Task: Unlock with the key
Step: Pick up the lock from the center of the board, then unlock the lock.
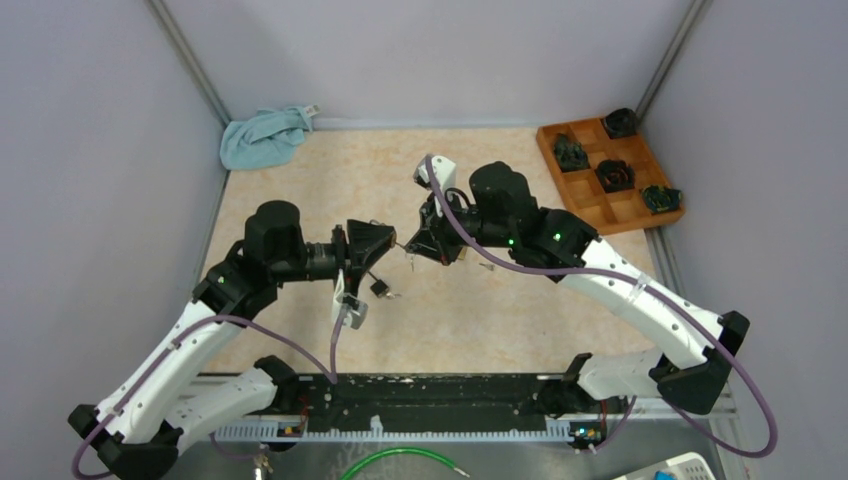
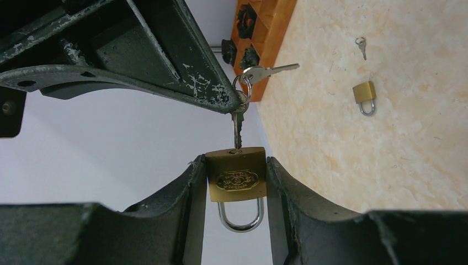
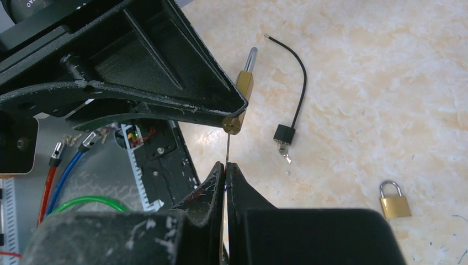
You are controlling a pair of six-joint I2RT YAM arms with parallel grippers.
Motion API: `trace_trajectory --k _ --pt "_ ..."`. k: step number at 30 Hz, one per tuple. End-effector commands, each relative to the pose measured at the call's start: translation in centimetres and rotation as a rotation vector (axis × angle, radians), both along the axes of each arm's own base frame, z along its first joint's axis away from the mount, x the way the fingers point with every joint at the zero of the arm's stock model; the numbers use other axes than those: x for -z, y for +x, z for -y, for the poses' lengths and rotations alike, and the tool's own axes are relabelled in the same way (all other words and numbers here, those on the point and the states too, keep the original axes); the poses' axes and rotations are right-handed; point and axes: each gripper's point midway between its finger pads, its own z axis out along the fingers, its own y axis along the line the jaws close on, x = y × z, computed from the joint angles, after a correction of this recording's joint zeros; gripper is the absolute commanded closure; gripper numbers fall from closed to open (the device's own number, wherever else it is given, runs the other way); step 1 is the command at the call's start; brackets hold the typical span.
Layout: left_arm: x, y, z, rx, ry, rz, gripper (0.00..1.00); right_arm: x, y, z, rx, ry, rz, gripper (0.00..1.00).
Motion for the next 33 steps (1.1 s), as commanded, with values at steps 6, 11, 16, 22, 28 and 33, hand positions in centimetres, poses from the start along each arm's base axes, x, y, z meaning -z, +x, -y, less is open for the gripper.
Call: trace_trajectory --k 6,11,16,22,28,33 --pt "-2.0 -0.4 0.2 0.023 -0.031 0.054 1.0 -3.8 0.1 -0.8 -0.018 0.096 0.079 1.0" --pt "-2.1 -0.5 0.2 0.024 -0.034 0.049 1.0 -3.8 0.4 -1.0 -0.012 0.1 0.084 1.0" --pt "-2.0 -0.5 0.2 0.025 -0.034 0.046 1.0 -3.9 0.6 -1.3 -0.007 0.114 0.093 1.0" --pt "-2.2 -0.4 0.2 0.023 -0.038 0.047 1.0 -3.6 0.8 -1.5 -0.004 0.108 0.088 1.0" --pt "-2.1 -0.4 0.2 0.023 -0.036 0.045 1.0 -2.7 1.5 -1.8 0.017 0.08 0.084 1.0" --pt "-2.1 -0.4 0.2 0.025 -0.032 0.039 1.0 -2.2 1.9 -2.2 0.029 0.058 0.098 1.0"
